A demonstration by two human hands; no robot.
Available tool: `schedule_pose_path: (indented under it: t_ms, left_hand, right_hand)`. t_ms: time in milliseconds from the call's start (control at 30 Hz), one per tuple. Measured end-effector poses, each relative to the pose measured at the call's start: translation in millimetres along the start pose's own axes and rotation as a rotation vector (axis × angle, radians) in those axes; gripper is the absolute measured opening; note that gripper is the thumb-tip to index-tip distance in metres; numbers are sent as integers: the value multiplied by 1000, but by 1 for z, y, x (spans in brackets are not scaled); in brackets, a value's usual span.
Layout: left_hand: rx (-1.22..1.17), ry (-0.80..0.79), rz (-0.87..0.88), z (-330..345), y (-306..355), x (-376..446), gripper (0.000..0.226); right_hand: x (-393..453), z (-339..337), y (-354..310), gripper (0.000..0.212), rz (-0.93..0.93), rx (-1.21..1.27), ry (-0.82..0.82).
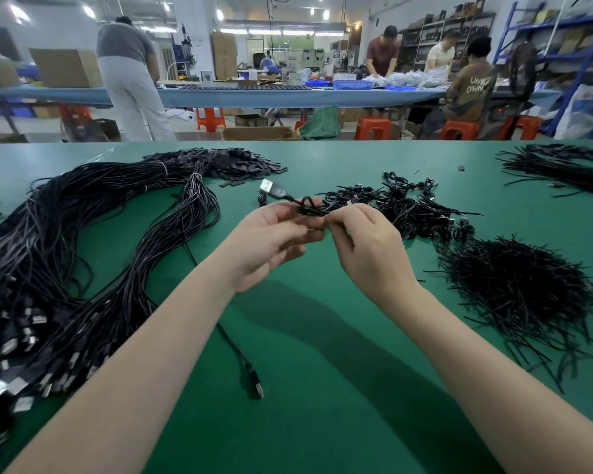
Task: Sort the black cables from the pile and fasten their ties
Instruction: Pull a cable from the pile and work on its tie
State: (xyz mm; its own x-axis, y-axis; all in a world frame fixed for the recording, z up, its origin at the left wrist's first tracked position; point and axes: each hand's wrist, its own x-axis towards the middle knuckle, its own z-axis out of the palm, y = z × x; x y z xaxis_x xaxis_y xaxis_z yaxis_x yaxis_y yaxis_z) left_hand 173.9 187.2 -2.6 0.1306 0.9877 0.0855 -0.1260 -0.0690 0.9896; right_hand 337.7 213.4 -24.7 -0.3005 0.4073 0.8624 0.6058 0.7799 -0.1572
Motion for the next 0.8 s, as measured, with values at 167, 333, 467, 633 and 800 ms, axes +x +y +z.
schedule_pose_path:
  t_ms: [167,333,467,633,800]
  left_hand:
    - [420,122,280,-6,-6,-1,26]
    - [415,199,330,-4,-6,1,13]
    - [7,236,-41,5,-3,0,33]
    - [-188,7,-190,13,4,-4,28]
    - [267,-29,100,7,3,-6,39]
  right_hand:
    - [1,5,-7,7,97,107,-26]
    - [5,2,-10,5,100,158,-24]
    - [5,-1,-9,5,-29,47,-3]
    - [2,-3,2,9,-147,-60,57]
    - [7,-3,1,4,15,112,57]
